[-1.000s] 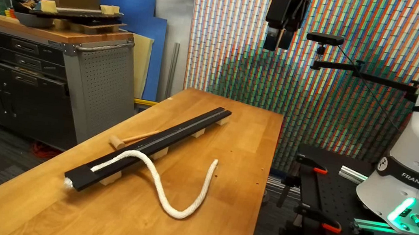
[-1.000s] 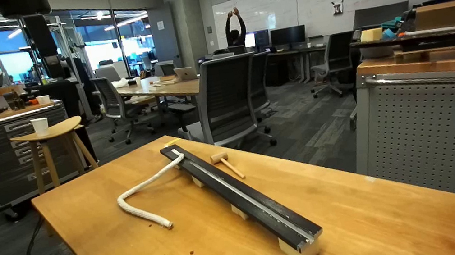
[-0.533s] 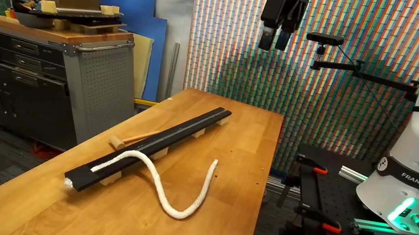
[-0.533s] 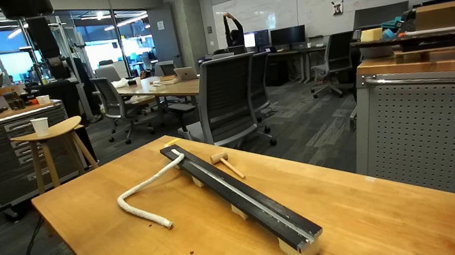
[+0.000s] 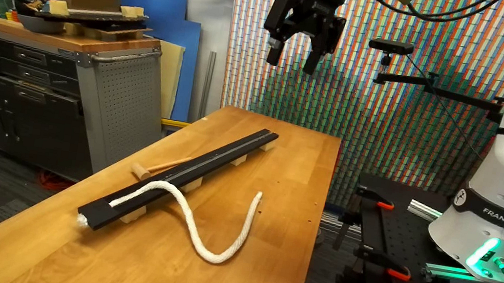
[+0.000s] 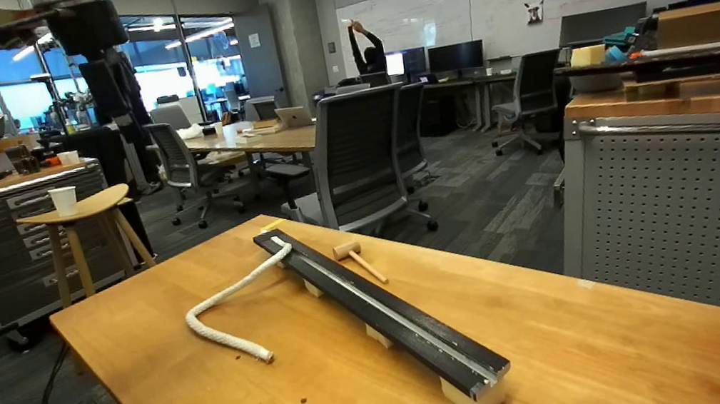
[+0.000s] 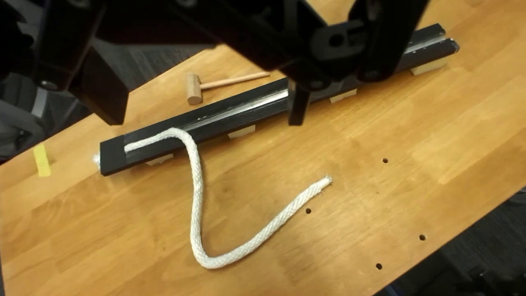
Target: Place the white rope on the black board
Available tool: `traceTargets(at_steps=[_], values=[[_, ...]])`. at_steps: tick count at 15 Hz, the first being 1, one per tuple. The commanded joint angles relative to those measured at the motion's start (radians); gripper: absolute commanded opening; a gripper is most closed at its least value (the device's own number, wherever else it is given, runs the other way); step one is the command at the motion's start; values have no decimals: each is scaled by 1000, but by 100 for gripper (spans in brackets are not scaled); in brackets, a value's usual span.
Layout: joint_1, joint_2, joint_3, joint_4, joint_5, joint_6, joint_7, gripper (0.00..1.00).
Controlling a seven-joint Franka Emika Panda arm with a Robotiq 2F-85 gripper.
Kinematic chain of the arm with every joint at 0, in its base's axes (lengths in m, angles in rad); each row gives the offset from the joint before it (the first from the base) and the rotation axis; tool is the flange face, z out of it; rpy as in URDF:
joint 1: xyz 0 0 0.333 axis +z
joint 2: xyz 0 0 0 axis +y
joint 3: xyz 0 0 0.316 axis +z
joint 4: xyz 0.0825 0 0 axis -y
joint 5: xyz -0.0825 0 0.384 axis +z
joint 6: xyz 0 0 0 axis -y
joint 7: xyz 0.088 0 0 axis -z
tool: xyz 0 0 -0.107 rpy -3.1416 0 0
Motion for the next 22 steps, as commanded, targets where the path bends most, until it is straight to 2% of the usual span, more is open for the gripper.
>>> traceTargets(at_steps=[1,7,14,19,22], values=[[-36,102,-9,56,-3,74,149,100],[-52,250,-67,80,-13,214,270,100],[-31,392,-119,115,-54,211,386,100],[-13,374,-136,79,-71,211,423,100],[8,301,-123,46,-66,211,386,100]])
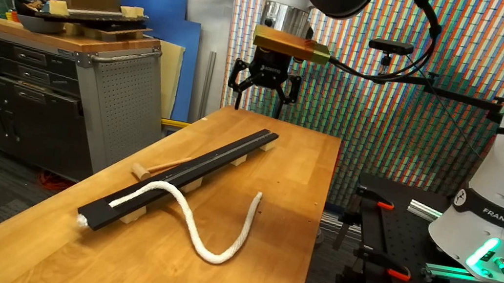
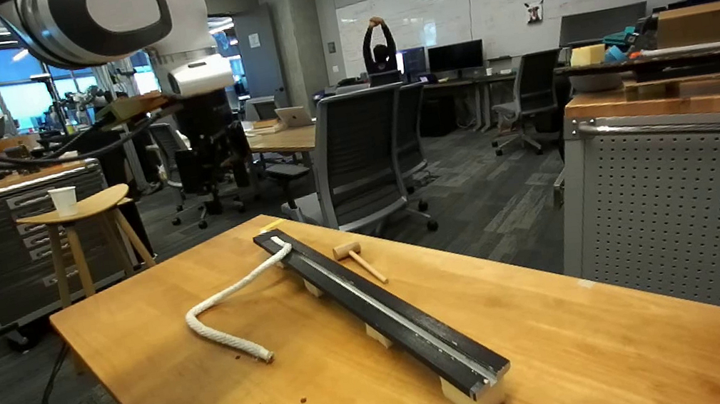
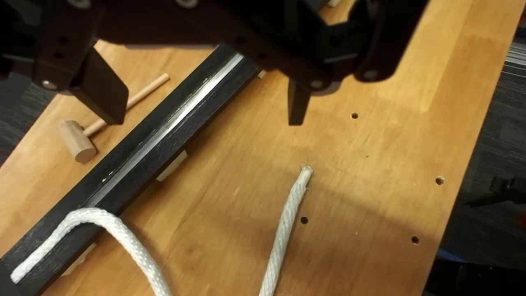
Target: Place the white rope on the black board
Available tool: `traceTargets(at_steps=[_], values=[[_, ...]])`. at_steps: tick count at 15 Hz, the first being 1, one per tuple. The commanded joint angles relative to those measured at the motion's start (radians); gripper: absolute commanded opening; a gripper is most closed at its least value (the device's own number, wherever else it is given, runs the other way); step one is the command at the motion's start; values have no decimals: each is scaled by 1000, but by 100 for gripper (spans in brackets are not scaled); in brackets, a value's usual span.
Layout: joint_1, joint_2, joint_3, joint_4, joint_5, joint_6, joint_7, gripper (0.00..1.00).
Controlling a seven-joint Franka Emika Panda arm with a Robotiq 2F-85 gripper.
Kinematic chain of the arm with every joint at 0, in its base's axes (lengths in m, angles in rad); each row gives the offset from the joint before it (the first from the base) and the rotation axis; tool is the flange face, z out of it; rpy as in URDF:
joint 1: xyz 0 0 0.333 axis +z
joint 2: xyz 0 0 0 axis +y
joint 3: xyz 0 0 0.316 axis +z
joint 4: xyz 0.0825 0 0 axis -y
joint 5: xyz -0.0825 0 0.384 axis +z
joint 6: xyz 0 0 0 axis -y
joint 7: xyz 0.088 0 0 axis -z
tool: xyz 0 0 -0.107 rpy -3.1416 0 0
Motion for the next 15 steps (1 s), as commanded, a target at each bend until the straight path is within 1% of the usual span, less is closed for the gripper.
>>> traceTargets(at_steps=[1,2,5,7,11,15], values=[[48,-114,2,-40,-27,-10,-7,100],[36,-26,-15,-3,-7,-3,-4,100],[53,-80,-1,-19,-10,-5,-4,100],[52,-93,0,-28,-11,-5,-4,100],[47,-34,-11,-13,-2,2,-7,100],[46,29,-34,-16,32,56,-6,100]])
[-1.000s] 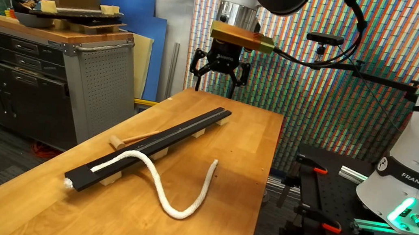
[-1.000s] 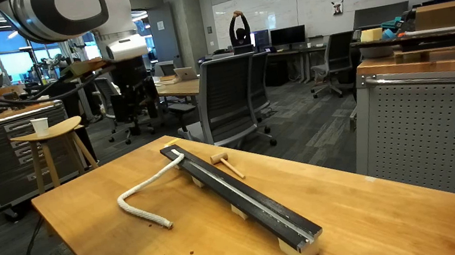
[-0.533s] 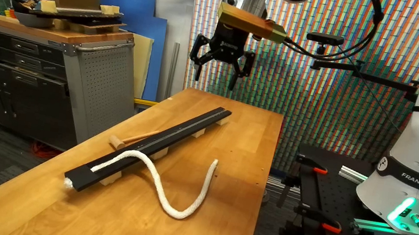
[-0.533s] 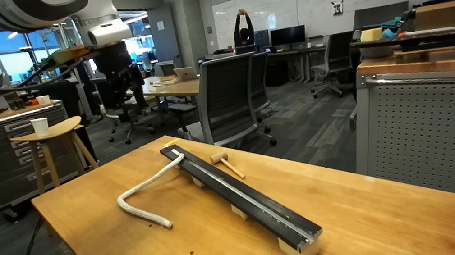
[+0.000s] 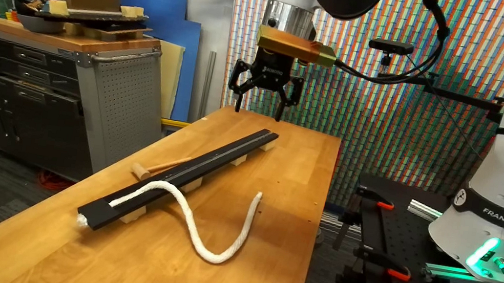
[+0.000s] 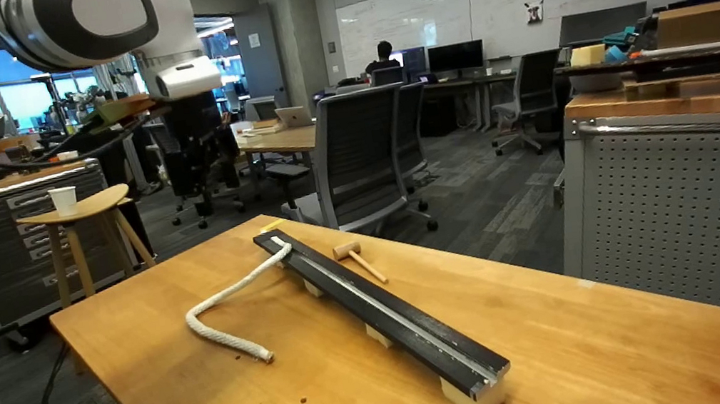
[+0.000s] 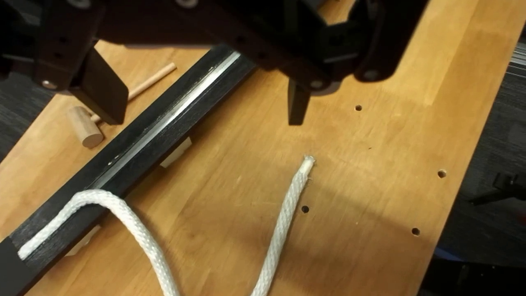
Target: Place the white rope on the black board
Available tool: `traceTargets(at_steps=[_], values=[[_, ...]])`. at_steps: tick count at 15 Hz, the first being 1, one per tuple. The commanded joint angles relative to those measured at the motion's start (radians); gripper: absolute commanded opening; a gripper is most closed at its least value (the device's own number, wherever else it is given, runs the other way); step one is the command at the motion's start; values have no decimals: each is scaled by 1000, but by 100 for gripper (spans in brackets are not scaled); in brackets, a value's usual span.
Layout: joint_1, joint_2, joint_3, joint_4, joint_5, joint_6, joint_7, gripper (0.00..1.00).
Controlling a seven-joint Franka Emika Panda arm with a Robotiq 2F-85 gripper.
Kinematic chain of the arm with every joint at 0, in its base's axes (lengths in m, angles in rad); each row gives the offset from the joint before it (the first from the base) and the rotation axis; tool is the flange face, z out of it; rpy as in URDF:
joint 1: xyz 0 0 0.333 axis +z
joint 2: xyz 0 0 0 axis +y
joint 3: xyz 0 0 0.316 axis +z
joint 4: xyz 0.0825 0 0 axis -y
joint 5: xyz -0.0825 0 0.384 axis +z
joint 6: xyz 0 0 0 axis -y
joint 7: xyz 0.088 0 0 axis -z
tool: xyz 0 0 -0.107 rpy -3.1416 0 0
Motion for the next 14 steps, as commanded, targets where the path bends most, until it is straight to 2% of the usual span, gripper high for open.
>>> traceTargets(at_steps=[1,8,14], values=[[1,62,-25,14,35,40,3,100],[7,213,-72,27,13,70,22,100],[-1,382,-97,129,72,95,-35,100]])
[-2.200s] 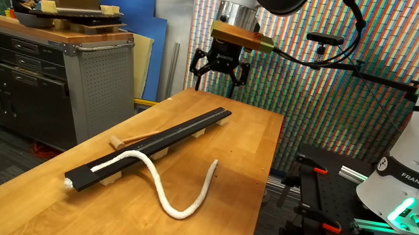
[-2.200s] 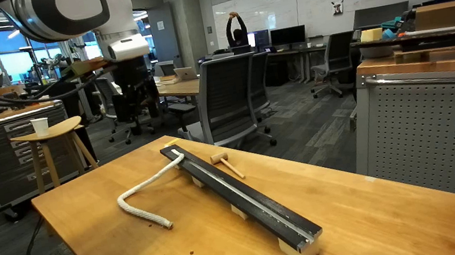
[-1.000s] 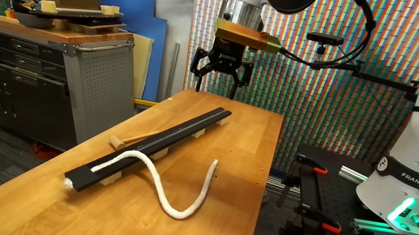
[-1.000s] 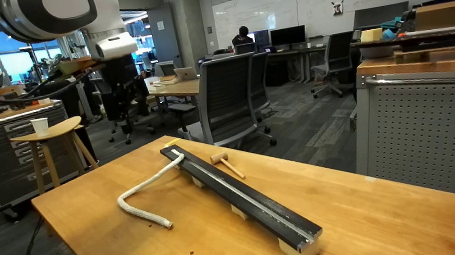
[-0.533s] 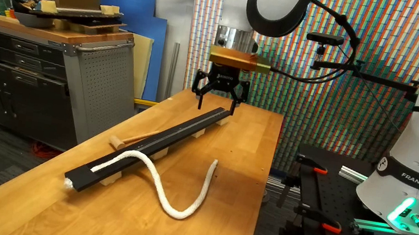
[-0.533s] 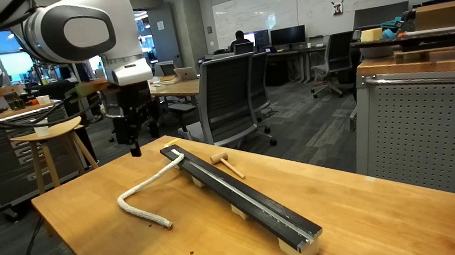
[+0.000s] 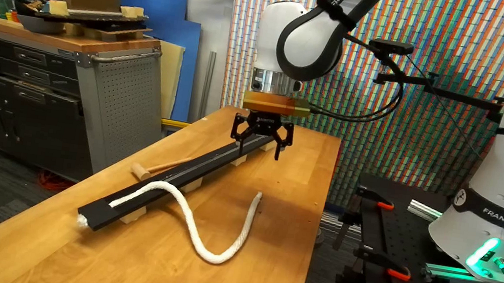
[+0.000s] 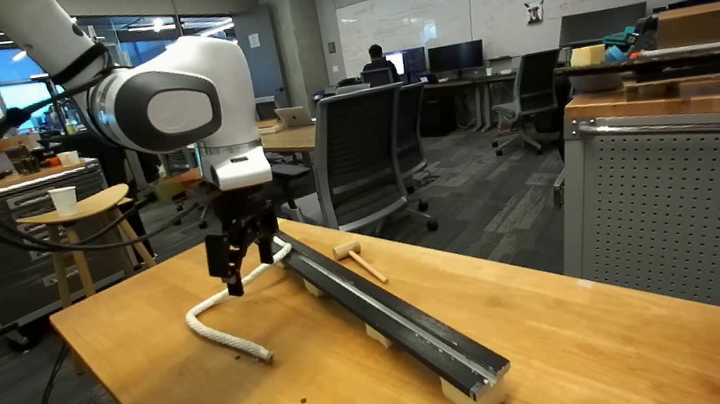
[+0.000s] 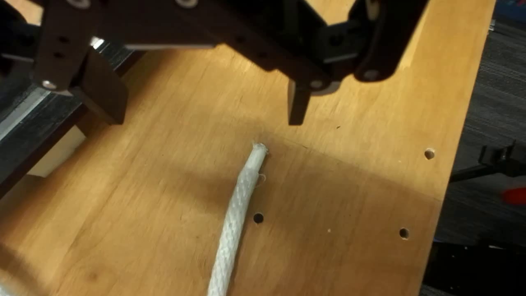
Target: Place the white rope on the black board
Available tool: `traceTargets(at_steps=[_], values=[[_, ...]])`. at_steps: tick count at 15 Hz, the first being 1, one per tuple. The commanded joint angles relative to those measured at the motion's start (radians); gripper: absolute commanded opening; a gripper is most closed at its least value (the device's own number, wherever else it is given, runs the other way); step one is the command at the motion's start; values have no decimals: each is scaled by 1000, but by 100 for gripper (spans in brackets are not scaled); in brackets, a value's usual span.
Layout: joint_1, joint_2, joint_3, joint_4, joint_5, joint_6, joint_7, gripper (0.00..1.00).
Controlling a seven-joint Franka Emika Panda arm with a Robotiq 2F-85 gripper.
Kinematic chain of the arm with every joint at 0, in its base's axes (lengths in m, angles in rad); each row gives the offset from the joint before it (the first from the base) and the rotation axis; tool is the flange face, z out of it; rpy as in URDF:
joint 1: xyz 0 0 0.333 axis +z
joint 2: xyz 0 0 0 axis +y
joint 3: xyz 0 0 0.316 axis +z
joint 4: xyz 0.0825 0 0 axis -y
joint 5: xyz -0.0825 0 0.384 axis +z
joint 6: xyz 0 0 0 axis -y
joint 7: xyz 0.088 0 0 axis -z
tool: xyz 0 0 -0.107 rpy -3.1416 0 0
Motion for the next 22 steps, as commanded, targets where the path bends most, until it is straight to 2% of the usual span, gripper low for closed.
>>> traceTargets(at_steps=[1,10,22], values=[[-3,114,-13,103,71,-9,-44,100],[-17,270,-33,202,158,-35,-46,100],[-6,352,-39,211,171,-72,-35,100]])
